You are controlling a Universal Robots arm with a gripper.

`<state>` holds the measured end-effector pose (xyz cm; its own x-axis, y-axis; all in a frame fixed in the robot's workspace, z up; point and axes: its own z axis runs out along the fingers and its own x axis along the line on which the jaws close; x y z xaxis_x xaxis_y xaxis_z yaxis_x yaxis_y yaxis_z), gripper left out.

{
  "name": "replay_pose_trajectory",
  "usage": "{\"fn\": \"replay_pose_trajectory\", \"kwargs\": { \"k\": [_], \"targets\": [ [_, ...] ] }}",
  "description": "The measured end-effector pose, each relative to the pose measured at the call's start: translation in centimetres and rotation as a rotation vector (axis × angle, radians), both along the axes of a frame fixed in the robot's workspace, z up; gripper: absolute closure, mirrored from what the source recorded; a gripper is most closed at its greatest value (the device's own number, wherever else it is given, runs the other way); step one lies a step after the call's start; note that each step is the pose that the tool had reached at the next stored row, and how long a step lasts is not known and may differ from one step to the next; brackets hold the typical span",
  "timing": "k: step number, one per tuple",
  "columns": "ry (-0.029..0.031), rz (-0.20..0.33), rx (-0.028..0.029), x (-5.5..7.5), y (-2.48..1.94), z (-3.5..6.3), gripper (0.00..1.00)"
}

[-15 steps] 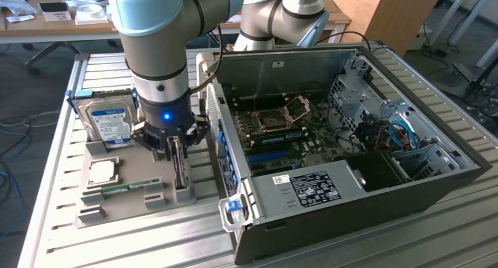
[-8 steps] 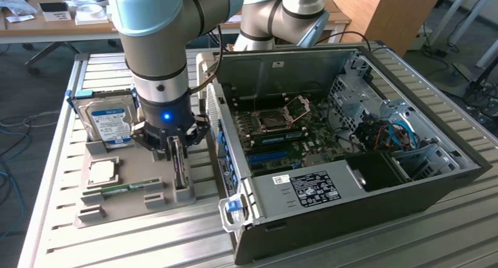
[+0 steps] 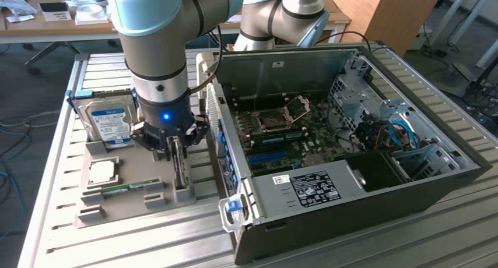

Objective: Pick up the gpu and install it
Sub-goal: 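Pick up the gpu and move the gpu toward the slot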

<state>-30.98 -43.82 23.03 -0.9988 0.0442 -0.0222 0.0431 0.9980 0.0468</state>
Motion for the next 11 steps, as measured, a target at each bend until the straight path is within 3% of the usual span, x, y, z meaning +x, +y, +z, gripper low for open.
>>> {"fn": "replay_pose_trajectory", "kwargs": {
  "k": [4, 6, 11],
  "targets": [
    [0.0000, 0.000, 0.0000, 0.00, 0.00, 0.00, 0.63],
    [0.0001, 0.000, 0.0000, 0.00, 0.00, 0.00, 0.73],
    [0.0000, 0.000, -0.0001, 0.00, 0.00, 0.00, 0.73]
  ]
}}
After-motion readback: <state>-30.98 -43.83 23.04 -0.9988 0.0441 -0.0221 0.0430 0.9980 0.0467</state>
